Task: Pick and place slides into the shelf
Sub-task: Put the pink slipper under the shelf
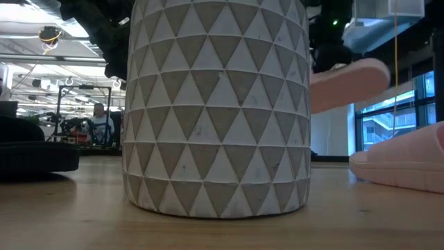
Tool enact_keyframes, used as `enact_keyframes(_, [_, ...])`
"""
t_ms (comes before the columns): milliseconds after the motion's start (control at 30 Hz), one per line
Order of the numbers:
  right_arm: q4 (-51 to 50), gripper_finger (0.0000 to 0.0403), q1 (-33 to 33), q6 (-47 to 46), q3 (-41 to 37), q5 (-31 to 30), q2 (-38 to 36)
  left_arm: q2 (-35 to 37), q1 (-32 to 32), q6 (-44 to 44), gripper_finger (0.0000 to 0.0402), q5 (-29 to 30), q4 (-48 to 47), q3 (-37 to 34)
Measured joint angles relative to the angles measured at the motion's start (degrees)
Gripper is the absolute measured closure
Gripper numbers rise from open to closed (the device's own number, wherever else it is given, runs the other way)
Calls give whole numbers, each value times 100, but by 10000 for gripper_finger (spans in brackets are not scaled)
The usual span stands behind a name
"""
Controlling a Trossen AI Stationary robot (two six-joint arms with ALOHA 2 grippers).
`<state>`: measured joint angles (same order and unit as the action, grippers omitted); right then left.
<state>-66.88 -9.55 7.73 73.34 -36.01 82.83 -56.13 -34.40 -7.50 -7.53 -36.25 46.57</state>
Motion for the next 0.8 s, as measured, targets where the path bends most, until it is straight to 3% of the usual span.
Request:
enact_keyframes(167, [432,391,-284,1651,-246,0,-2,-1,-1,-6,214,0,-2,0])
enact_keyframes(300, [419,391,-341,2252,-657,3,0,-1,0,-6,214,1,23,0])
enact_keyframes(800, [856,391,1166,2428,-1610,776,-208,-1,1,-3,214,289,291,0])
